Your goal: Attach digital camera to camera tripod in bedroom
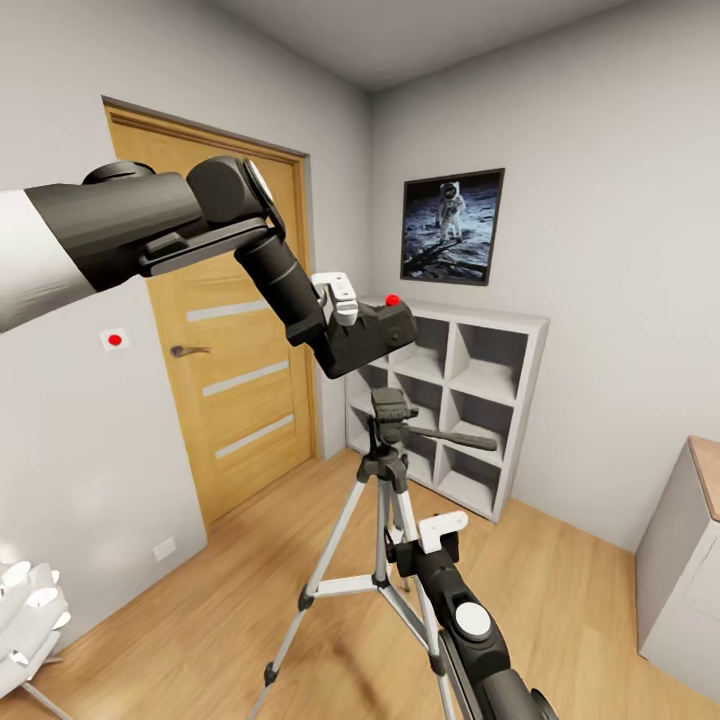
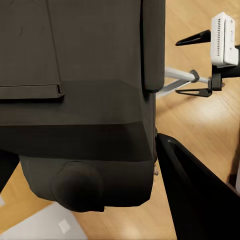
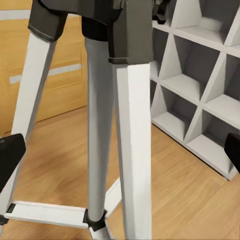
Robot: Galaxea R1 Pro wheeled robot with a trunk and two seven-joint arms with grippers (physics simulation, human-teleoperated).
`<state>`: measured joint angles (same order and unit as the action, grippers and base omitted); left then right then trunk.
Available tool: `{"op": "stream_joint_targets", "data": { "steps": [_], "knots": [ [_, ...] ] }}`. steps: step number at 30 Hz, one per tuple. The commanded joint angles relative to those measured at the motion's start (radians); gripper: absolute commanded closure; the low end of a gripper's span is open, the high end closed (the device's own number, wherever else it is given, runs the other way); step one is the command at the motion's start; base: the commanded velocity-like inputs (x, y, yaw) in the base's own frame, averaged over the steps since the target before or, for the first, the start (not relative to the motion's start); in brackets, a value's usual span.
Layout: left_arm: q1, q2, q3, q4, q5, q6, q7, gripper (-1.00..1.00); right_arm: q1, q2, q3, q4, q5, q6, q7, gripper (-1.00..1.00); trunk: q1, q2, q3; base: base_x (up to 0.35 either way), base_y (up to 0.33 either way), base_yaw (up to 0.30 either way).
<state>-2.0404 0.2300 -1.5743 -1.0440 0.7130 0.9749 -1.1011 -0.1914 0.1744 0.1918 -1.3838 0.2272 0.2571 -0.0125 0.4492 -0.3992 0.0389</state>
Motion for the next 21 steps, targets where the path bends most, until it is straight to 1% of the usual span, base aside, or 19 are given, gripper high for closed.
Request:
{"op": "stream_joint_targets", "data": {
  "steps": [1, 4, 8, 10, 12, 13, 14, 17, 21],
  "knots": [
    [-0.001, 0.0, -0.002, -0.001, 0.002, 0.002, -0.002, 1.0, 0.0, 0.0, 0.001, -0.001, 0.01, 0.007, -0.001, -1.0, 0.001, -0.001, 0.0, 0.164, 0.0, 0.0],
    [-0.001, -0.006, -0.003, -0.001, 0.002, 0.002, -0.002, 1.0, 0.0, 0.0, 0.001, 0.011, 0.01, 0.008, -0.001, -1.0, 0.001, -0.001, 0.0, 0.09, 0.0, 0.0],
    [-0.001, -0.016, -0.003, -0.001, 0.002, 0.002, -0.002, 1.0, 0.0, 0.0, 0.001, 0.103, 0.01, -0.008, -0.001, -1.0, 0.001, -0.001, 0.0, 0.014, 0.0, 0.0],
    [-0.001, -0.019, -0.003, -0.002, 0.002, 0.002, -0.002, 1.0, 0.0, 0.0, 0.001, 0.14, 0.01, -0.053, -0.002, -1.0, 0.001, -0.001, 0.0, 0.004, 0.0, 0.0],
    [-0.001, -0.02, -0.003, -0.002, 0.002, 0.002, -0.002, 1.0, 0.0, 0.0, 0.001, 0.158, 0.01, -0.081, -0.003, -1.0, 0.001, -0.001, 0.0, 0.002, 0.0, 0.0],
    [-0.001, -0.021, -0.003, -0.002, 0.002, 0.002, -0.002, 1.0, 0.0, 0.0, 0.001, 0.19, 0.011, -0.119, -0.004, -1.0, 0.001, -0.001, 0.0, 0.0, 0.0, 0.0],
    [-0.001, -0.021, -0.003, -0.002, 0.002, 0.002, -0.002, 1.0, 0.0, 0.0, 0.001, 0.209, 0.011, -0.141, -0.005, -1.0, 0.001, -0.001, 0.0, 0.0, 0.0, 0.0],
    [-0.001, -0.022, -0.003, -0.001, 0.002, 0.002, -0.002, 1.0, 0.0, 0.0, 0.001, 0.238, 0.01, -0.185, -0.006, -1.0, 0.001, -0.001, 0.0, 0.0, 0.0, 0.0],
    [-0.001, -0.026, -0.003, 0.0, 0.002, 0.002, -0.002, 1.0, 0.001, 0.0, 0.002, 0.25, 0.008, -0.244, -0.007, -1.0, 0.001, -0.001, 0.0, 0.0, 0.0, 0.0]
  ]
}}
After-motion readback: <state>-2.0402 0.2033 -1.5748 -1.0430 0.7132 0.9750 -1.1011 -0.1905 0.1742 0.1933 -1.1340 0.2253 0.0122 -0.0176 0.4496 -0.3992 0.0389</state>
